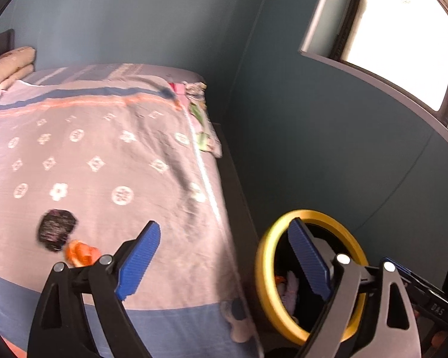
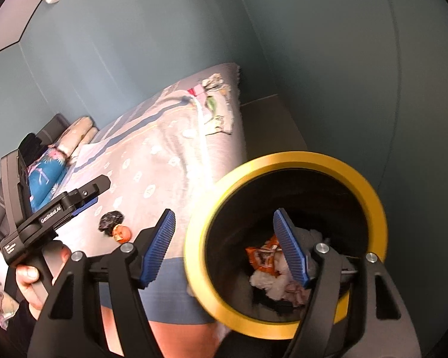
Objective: Collect trash
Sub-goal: 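Move both open tools back over the black bag and orange peel, then grasp the black plastic bag with left tool while right tool grasps the orange peel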
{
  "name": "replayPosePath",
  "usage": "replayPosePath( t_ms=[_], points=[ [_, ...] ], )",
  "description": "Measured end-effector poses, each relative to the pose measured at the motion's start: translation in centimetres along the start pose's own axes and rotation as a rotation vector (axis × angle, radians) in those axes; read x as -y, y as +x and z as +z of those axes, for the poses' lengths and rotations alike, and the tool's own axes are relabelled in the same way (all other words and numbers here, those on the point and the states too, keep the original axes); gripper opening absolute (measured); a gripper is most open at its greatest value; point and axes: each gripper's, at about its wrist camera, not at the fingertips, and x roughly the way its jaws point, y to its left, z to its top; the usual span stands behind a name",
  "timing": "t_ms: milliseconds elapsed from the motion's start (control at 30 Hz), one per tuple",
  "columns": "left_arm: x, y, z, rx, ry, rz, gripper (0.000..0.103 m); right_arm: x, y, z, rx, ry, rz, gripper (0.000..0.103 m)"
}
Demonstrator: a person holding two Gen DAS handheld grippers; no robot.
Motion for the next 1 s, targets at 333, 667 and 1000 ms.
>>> replayPosePath(
  t_ms=[333, 667, 1000],
  points=[
    [-8.1, -1.9, 0.9, 0.028, -0.061, 0.146, 0.084, -6.3, 2.6, 0.1, -0.041, -0.108, 0.079, 0.069],
    [-16.4, -0.9, 0.4, -0.008, -0.139, 0.270, 0.084, -13.7, 7.1, -1.5, -0.109, -0.228, 0.128, 0.069],
    [-22.4, 1.7, -0.8, -0.064, -0.195, 0.322, 0.084, -19.1, 13.8, -4.1, -0.207, -0.301, 0.186, 0.069]
  ],
)
